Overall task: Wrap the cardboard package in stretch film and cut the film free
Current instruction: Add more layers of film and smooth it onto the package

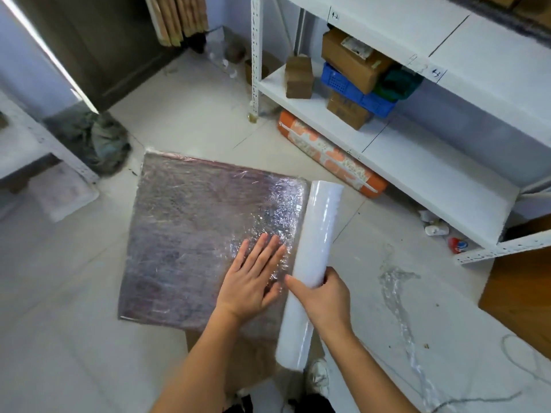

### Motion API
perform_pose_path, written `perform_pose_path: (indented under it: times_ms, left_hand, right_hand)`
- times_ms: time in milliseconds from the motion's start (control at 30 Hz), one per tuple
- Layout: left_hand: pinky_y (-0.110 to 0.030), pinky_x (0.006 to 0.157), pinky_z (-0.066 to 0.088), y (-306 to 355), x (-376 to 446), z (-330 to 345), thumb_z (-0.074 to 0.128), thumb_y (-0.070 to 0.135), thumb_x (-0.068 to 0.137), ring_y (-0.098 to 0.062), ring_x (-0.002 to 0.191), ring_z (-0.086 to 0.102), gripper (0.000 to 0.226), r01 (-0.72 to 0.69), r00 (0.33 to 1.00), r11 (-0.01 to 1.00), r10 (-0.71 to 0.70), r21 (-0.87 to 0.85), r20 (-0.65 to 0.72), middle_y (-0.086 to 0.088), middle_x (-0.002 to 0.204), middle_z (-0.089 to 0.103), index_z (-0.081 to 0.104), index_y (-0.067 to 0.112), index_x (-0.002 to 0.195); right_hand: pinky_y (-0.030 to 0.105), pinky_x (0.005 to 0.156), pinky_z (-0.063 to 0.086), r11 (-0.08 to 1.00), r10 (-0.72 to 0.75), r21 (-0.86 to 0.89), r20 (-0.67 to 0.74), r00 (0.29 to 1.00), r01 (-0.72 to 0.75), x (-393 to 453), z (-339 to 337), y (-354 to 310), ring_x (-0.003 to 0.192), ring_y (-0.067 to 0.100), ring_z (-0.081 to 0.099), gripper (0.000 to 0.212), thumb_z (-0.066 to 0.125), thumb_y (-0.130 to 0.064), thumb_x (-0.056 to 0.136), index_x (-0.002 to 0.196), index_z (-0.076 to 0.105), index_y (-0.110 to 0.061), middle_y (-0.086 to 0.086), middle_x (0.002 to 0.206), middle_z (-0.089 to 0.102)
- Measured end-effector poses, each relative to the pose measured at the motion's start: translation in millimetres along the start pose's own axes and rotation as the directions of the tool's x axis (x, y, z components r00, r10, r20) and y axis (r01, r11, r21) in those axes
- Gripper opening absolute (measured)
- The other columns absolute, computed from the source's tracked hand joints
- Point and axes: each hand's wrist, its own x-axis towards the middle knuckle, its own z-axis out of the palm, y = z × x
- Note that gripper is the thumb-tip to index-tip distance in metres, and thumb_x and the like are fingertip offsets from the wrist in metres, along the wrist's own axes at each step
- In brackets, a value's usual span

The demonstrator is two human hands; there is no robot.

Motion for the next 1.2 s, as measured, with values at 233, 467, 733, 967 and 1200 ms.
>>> perform_pose_path:
  times_ms: [233,467,733,967,1200]
  left_hand:
    - [-0.049,0.116,0.021,6.7,1.5,0.4,0.041,0.04,0.091,-0.026,0.144,0.024,0.066,0.042,0.999,0.996,-0.042,0.076,-0.006,-0.01,0.154,0.029,0.025,0.012,0.149]
    - [-0.051,0.116,0.02,12.5,12.1,-8.8,0.044,0.037,0.091,-0.029,0.144,0.024,0.063,0.058,0.998,0.985,-0.063,0.162,0.028,-0.013,0.153,0.03,0.031,0.009,0.147]
    - [-0.055,0.115,0.018,63.0,2.6,10.8,0.035,0.034,0.095,-0.027,0.144,0.024,0.057,0.424,0.905,0.906,-0.422,0.017,-0.054,-0.012,0.154,0.029,0.03,0.011,0.147]
    - [-0.052,0.116,0.016,58.0,12.9,6.8,0.032,0.038,0.098,-0.027,0.144,0.025,0.056,0.431,0.902,0.902,-0.43,0.008,-0.046,-0.012,0.154,0.03,0.031,0.011,0.147]
    - [-0.05,0.118,0.011,27.1,96.6,-16.8,0.034,0.027,0.095,-0.028,0.144,0.023,0.055,0.279,0.953,0.959,-0.271,0.046,-0.135,-0.011,0.154,0.031,0.037,0.006,0.145]
  right_hand:
    - [0.041,0.084,0.052,0.987,0.029,0.151,0.225,0.974,-0.064,38.0,-2.1,23.8,0.091,0.02,0.062,0.056,0.084,-0.044,0.062,0.099,0.046,-0.024,-0.01,0.089,0.058]
    - [0.015,0.074,0.049,0.867,-0.106,0.486,0.401,0.91,-0.113,52.6,-2.8,31.2,0.09,0.004,0.061,0.036,0.069,-0.019,0.085,0.114,0.049,-0.013,0.0,0.105,0.062]
    - [0.031,0.09,0.05,0.858,-0.097,0.495,0.422,0.901,-0.14,62.6,2.4,29.5,0.103,0.016,0.061,0.043,0.069,-0.033,0.083,0.116,0.048,-0.014,0.009,0.116,0.059]
    - [0.044,0.093,0.052,0.759,-0.052,0.58,0.507,0.86,-0.296,61.6,9.0,33.8,0.103,0.022,0.065,0.055,0.077,-0.032,0.072,0.119,0.052,-0.017,0.009,0.115,0.065]
    - [0.029,0.078,0.053,0.746,-0.059,0.585,0.534,0.843,-0.318,65.8,7.9,35.6,0.097,0.018,0.065,0.041,0.065,-0.013,0.085,0.122,0.051,-0.02,0.005,0.112,0.066]
